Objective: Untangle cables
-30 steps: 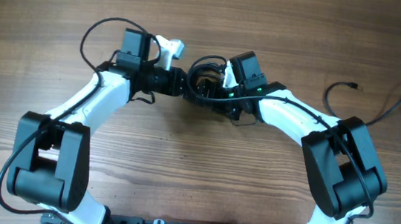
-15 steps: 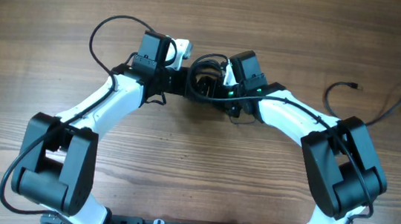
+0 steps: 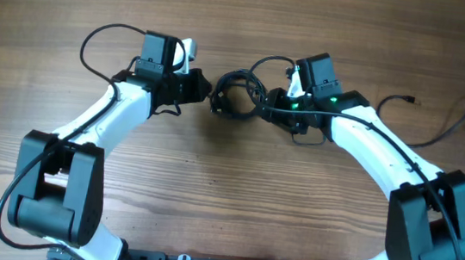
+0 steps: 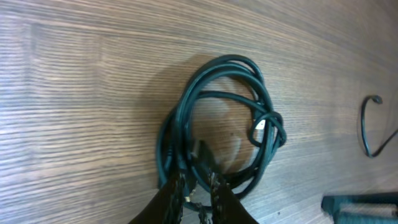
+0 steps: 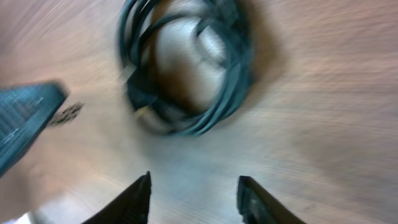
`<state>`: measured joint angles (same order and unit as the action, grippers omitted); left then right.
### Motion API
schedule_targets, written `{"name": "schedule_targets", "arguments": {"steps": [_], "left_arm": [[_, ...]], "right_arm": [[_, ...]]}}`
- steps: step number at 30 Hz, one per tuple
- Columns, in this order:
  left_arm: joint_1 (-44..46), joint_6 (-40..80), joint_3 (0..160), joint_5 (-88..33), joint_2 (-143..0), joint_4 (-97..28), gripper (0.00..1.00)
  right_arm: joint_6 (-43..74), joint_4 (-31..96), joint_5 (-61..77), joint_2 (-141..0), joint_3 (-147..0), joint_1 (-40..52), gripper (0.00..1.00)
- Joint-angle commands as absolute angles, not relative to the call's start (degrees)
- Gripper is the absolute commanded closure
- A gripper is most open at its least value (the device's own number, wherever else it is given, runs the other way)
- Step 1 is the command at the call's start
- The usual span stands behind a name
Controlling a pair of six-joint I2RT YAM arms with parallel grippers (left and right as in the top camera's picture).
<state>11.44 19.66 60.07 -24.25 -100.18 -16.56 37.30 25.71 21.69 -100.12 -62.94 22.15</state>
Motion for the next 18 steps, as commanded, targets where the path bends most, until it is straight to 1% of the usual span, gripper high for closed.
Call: {"name": "schedule_targets", "arguments": {"steps": [1,3,4,5,6,9,10,13,16,18], "left_arm": [[14.37,22.48,59.90,-24.60,-104.14,-14.24,0.82],[15.53,24.91,59.92,-24.58,-106.13,-12.14,0.83],[15.84,24.88,59.92,-24.56,-106.32,-11.55,0.83],[15.99,24.88,59.90,-24.36,-106.43,-11.31,0.83],[15.99,24.88,59.92,-23.81,-106.54,-11.33,0.83],[15.97,24.93,59.92,-20.21,-106.69,-11.29,0.82],[15.97,24.93,59.92,-20.05,-106.69,-11.14,0.82],[15.99,24.95,59.92,-20.08,-106.69,-11.07,0.82],[15.97,24.93,59.92,-20.08,-106.69,-10.90,0.82],[15.97,24.93,59.92,-20.08,-106.69,-10.90,0.81]], "right_arm": [[35.99,23.99,9.63,-102.19,-62.98,21.98,0.51],[34.28,19.73,9.58,-104.07,-62.98,22.00,0.52],[34.33,17.61,9.65,-105.08,-62.98,22.00,0.55],[34.61,15.59,10.00,-106.28,-62.98,22.00,0.62],[34.68,14.31,10.70,-107.31,-62.98,22.02,0.66],[34.22,12.64,12.69,-108.40,-62.98,22.15,0.67],[33.41,12.23,12.27,-108.42,-62.98,22.15,0.69],[27.05,11.16,12.21,-108.79,-62.87,22.55,0.69],[17.65,9.56,12.03,-111.18,-62.87,23.62,0.70],[14.48,8.10,12.01,-112.71,-62.87,24.34,0.72]]}}
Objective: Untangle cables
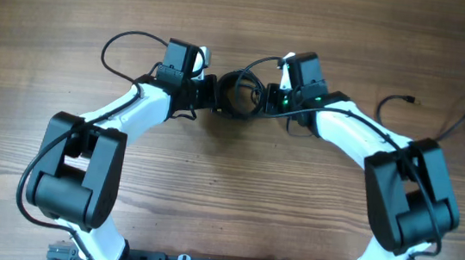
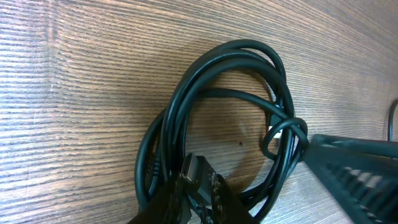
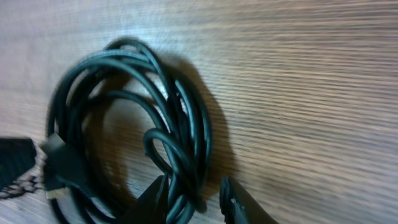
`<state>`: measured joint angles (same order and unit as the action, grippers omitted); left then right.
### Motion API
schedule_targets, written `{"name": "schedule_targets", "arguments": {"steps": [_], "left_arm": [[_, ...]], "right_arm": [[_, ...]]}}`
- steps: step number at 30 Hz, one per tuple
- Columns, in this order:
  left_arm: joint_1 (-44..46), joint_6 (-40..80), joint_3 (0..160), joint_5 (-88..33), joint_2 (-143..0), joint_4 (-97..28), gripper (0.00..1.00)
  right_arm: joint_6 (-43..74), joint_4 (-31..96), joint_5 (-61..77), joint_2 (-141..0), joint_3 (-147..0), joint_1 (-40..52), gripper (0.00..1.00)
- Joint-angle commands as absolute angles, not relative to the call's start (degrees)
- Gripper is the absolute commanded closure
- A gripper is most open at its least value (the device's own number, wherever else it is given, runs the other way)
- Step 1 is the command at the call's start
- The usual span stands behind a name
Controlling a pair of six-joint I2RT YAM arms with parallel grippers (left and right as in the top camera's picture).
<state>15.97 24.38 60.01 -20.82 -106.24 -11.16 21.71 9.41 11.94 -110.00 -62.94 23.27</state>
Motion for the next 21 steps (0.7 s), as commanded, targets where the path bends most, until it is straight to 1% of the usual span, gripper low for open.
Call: {"name": "schedule_targets", "arguments": {"steps": [1,3,4,5,6,7,8,10,12,16,18,19,20,21], "left_arm": [[15.97,24.93,59.92,-20.08,-106.69,-10.90,0.81],[15.97,24.93,59.92,-20.08,-106.69,-10.90,0.80],[15.99,24.93,59.92,-20.08,-106.69,-10.90,0.80],[15.97,24.93,59.92,-20.08,-106.69,-10.87,0.80],[15.97,24.93,59.92,-20.08,-106.69,-10.87,0.80],[15.97,24.93,59.92,-20.08,-106.69,-10.87,0.80],[15.97,24.93,59.92,-20.08,-106.69,-10.87,0.80],[15.99,24.93,59.92,-20.08,-106.69,-10.85,0.80],[15.97,24.91,59.92,-20.10,-106.65,-10.79,0.81],[15.86,24.25,59.92,-20.53,-104.84,-10.70,0.82],[15.86,24.25,59.92,-21.41,-103.57,-11.35,0.81],[15.86,24.27,59.92,-21.37,-103.61,-11.57,0.80],[15.86,24.27,59.92,-21.34,-103.83,-11.90,0.80],[15.86,24.25,59.92,-21.34,-103.83,-11.90,0.80]], "right_arm": [[13.50,7.66,11.55,-112.99,-62.87,24.43,0.75],[13.67,7.27,9.13,-113.03,-62.89,24.40,0.91],[13.69,7.20,8.97,-113.03,-62.89,24.43,0.91],[13.67,7.18,9.04,-112.88,-62.89,24.43,0.88],[13.65,7.42,9.54,-112.42,-62.89,24.43,0.79],[13.63,7.79,10.81,-111.48,-62.94,24.40,0.75],[13.65,7.84,12.14,-109.84,-62.96,24.40,0.77],[15.44,7.81,12.36,-108.47,-62.96,24.43,0.96],[20.10,8.88,15.31,-108.53,-62.94,24.43,0.96],[33.85,14.92,22.68,-108.53,-62.94,26.15,0.96],[35.09,14.76,28.97,-108.53,-62.94,29.54,0.96],[35.05,14.72,29.19,-108.53,-62.94,30.94,0.96],[34.46,14.87,26.61,-108.53,-62.94,33.15,0.88],[34.44,14.87,24.99,-108.53,-62.94,33.41,0.79]]}}
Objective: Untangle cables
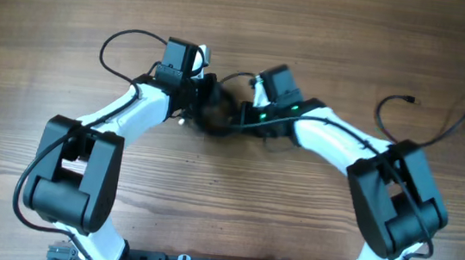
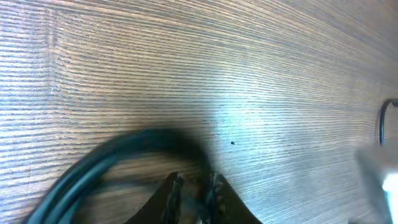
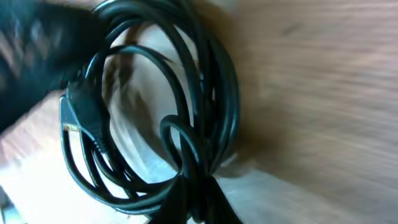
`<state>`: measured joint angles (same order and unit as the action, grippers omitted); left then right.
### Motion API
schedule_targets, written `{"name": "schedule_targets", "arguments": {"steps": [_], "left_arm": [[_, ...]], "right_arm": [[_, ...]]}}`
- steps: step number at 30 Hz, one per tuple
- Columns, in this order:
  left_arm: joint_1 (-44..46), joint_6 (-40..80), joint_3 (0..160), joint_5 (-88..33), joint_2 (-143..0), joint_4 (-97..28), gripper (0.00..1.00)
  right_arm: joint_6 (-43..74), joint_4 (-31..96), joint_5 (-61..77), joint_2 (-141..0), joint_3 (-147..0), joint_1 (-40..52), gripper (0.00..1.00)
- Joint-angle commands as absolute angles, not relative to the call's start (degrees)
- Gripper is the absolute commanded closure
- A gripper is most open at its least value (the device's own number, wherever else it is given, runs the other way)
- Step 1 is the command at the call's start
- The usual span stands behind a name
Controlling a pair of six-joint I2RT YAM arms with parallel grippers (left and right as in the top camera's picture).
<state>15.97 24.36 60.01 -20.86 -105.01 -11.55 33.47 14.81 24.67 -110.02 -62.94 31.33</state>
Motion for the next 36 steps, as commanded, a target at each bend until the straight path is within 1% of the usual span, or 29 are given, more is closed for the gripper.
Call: {"name": "schedule_targets", "arguments": {"steps": [1,4,6,8,10,12,14,15,17,19,22,25,26,30,34,35,36], "left_arm": [[15.86,24.25,59.92,-21.32,-103.83,-11.90,0.80],[15.35,24.25,59.94,-17.19,-103.81,-13.21,0.80],[12.84,24.25,61.60,-17.89,-103.55,-17.87,0.87],[10.07,24.23,64.49,-17.93,-102.37,-23.90,0.89],[7.49,24.29,64.93,-18.00,-101.56,-27.53,0.94],[7.55,24.51,64.93,-19.53,-101.91,-30.85,0.96],[8.95,24.47,64.93,-24.58,-102.00,-34.63,0.96],[10.09,24.45,64.88,-24.60,-102.00,-36.40,0.96],[13.41,24.25,64.71,-23.35,-102.13,-40.27,0.96],[16.34,24.51,64.71,-18.31,-103.11,-42.76,0.96],[16.91,24.49,64.71,-17.98,-106.54,-44.91,0.96],[15.64,23.90,64.71,-22.33,-107.15,-46.02,0.96],[14.66,22.87,64.71,-24.82,-107.15,-46.02,0.96],[12.58,22.76,64.71,-25.30,-107.72,-45.89,0.96],[12.62,22.96,61.25,-25.28,-108.77,-40.69,0.96],[12.62,22.96,60.51,-25.28,-108.77,-39.79,0.96],[12.62,22.96,59.70,-25.02,-108.77,-39.16,0.96]], "right_arm": [[34.50,14.83,23.99,-108.53,-62.94,33.41,0.75],[34.46,14.63,24.53,-107.96,-63.02,32.88,0.67],[34.33,15.07,24.60,-106.96,-63.02,32.12,0.66],[34.48,16.19,26.00,-106.98,-63.00,32.32,0.68],[32.75,17.85,25.78,-106.98,-62.98,33.65,0.71],[32.62,17.85,21.06,-106.98,-62.98,35.59,0.72],[33.21,17.58,19.03,-106.98,-62.98,36.64,0.76],[33.19,17.32,19.00,-107.00,-62.98,36.86,0.77],[33.15,17.17,18.39,-107.02,-62.98,36.91,0.78],[32.97,17.32,15.18,-107.02,-62.98,36.91,0.80],[33.01,17.23,14.13,-107.04,-62.98,36.91,0.85],[33.21,17.19,14.15,-107.04,-62.98,36.91,0.84],[33.21,17.19,14.13,-107.04,-62.98,36.91,0.86],[32.99,17.15,14.06,-107.04,-62.98,36.91,0.87],[32.93,17.17,12.49,-107.59,-62.98,36.91,0.87],[32.73,17.12,11.55,-107.59,-62.98,36.91,0.89],[32.38,16.88,11.09,-107.59,-62.98,36.88,0.96]]}}
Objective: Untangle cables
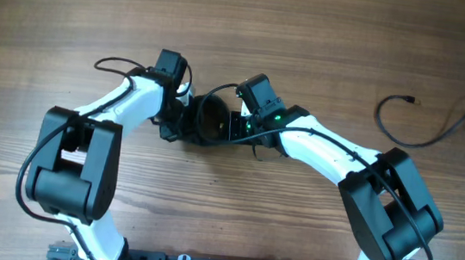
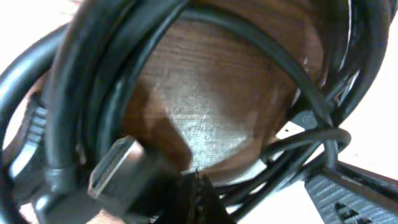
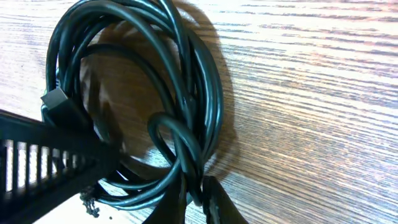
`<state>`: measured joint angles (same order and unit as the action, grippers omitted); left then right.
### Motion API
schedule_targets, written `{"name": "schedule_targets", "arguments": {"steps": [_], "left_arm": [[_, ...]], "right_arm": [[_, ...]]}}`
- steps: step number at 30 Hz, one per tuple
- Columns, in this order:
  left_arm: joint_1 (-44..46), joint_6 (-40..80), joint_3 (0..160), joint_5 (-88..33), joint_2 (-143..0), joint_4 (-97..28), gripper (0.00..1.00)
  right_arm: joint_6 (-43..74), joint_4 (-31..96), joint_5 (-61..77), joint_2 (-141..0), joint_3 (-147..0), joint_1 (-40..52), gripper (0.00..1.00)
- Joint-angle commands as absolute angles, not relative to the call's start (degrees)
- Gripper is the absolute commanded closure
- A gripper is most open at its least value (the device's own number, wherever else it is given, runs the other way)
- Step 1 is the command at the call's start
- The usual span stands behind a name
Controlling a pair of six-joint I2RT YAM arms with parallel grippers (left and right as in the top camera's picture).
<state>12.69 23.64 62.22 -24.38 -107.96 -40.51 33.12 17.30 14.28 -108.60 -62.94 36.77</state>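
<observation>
A black cable wound in a tangled coil (image 1: 210, 101) lies at the table's middle, between my two grippers. My left gripper (image 1: 178, 124) is at the coil's left side. In the left wrist view its fingers (image 2: 196, 190) are pressed together right beside the flat plug (image 2: 115, 164), and the coil (image 2: 74, 93) fills the picture. My right gripper (image 1: 232, 127) is at the coil's right side. In the right wrist view it (image 3: 198, 194) is shut on a looped strand of the coil (image 3: 208, 93). The left gripper's dark finger (image 3: 46, 155) reaches in from the left.
A second, thin black cable (image 1: 441, 126) snakes along the table's right side, its plug end (image 1: 410, 100) pointing inward. The left arm's own wire (image 1: 114, 64) loops up behind its wrist. Both arm bases stand at the front edge.
Both grippers and the coil sit a little further left and nearer the front. The left wrist has turned, so the coil and plug now crowd its view. The right gripper stays shut on the strand.
At first my left gripper was shut at the coil's plug while the right gripper stood open short of the coil. Then the right fingers straddled a looped strand. Then they were shut on it and the coil had shifted left. Now both grippers are at the coil, closer together.
</observation>
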Motion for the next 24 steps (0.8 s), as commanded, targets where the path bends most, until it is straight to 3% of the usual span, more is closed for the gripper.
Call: {"name": "schedule_targets", "arguments": {"steps": [1,4,6,18,22,23,24], "left_arm": [[12.62,22.94,59.31,-24.77,-108.77,-38.94,0.96],[12.62,23.79,56.99,-20.27,-108.77,-36.69,0.96],[12.62,25.82,56.14,-16.23,-108.77,-36.67,0.96],[12.62,27.51,56.14,-9.50,-108.77,-37.23,0.96],[12.62,27.49,56.14,-9.50,-108.77,-36.97,0.96],[12.62,27.49,56.14,-9.50,-108.79,-36.80,0.96],[12.62,27.49,56.14,-9.50,-108.77,-36.56,0.96]], "right_arm": [[31.57,16.27,11.14,-107.59,-62.98,36.88,0.96],[30.44,15.57,11.68,-107.59,-62.98,36.40,0.96],[23.40,15.77,16.67,-107.55,-62.98,34.89,0.96],[24.08,17.63,44.36,-101.41,-63.00,19.18,0.96],[22.65,18.72,45.89,-100.88,-62.98,18.50,0.96],[21.19,19.79,44.66,-100.88,-62.98,19.62,0.94],[21.12,21.26,41.39,-100.88,-62.98,21.39,0.83]]}}
